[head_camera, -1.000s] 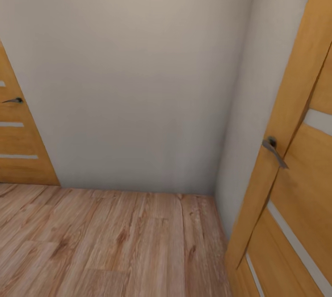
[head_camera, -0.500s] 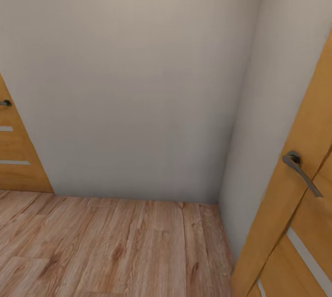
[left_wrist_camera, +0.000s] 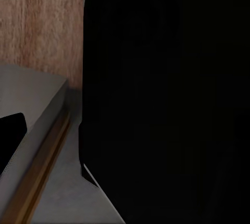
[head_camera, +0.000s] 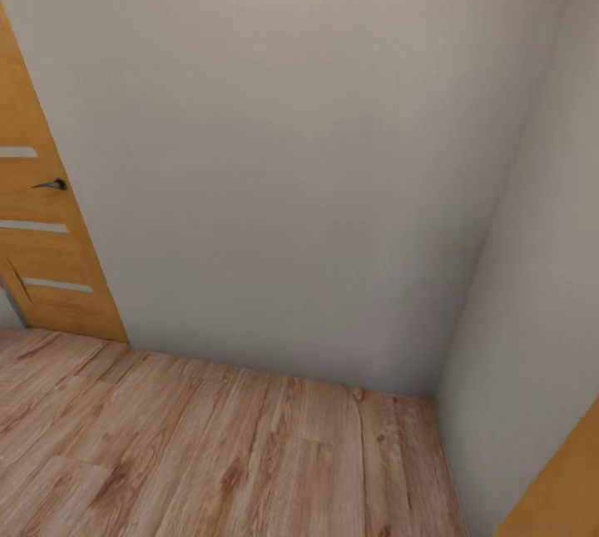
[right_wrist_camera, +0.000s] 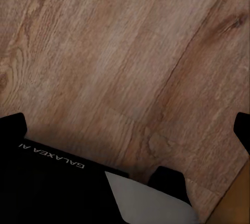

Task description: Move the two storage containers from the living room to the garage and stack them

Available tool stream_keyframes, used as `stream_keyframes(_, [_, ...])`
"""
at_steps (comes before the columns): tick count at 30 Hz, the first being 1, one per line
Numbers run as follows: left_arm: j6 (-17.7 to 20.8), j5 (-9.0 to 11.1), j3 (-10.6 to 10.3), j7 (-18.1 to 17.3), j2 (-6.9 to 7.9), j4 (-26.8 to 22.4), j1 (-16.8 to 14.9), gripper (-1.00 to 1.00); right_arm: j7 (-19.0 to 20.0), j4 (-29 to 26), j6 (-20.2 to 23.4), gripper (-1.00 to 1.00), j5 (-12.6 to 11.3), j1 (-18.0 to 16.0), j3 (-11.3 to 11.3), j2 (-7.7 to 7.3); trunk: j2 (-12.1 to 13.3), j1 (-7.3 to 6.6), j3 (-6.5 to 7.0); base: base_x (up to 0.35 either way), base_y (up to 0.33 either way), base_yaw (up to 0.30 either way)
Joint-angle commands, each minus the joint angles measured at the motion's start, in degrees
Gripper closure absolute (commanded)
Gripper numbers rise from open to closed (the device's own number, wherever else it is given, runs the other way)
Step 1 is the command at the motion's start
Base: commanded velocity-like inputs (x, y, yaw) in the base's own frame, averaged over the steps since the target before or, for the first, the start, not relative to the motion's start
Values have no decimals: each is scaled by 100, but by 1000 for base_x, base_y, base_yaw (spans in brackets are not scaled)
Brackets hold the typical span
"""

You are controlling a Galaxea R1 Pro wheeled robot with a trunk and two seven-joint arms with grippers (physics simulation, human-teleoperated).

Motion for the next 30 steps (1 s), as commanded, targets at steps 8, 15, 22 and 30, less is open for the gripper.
stream_keyframes(8, [-3,47,-1,-1,8,-2,-1,-100,6,12,5,-100,-56,-7,49,3,-3,3,-5,313,0,274])
stream_keyframes(15, [-7,53,-1,-1,15,-2,-1,-100,5,12,5,-100,-56,-7,49,3,-3,3,-5,313,0,274])
stream_keyframes(22, [-9,55,3,-1,17,-2,-1,-100,5,12,5,-100,-56,-7,49,3,-3,3,-5,299,0,275])
stream_keyframes(30, [-9,55,7,-1,18,-2,-1,-100,7,12,3,-100,-55,-6,49,3,-3,3,-5,164,0,274])
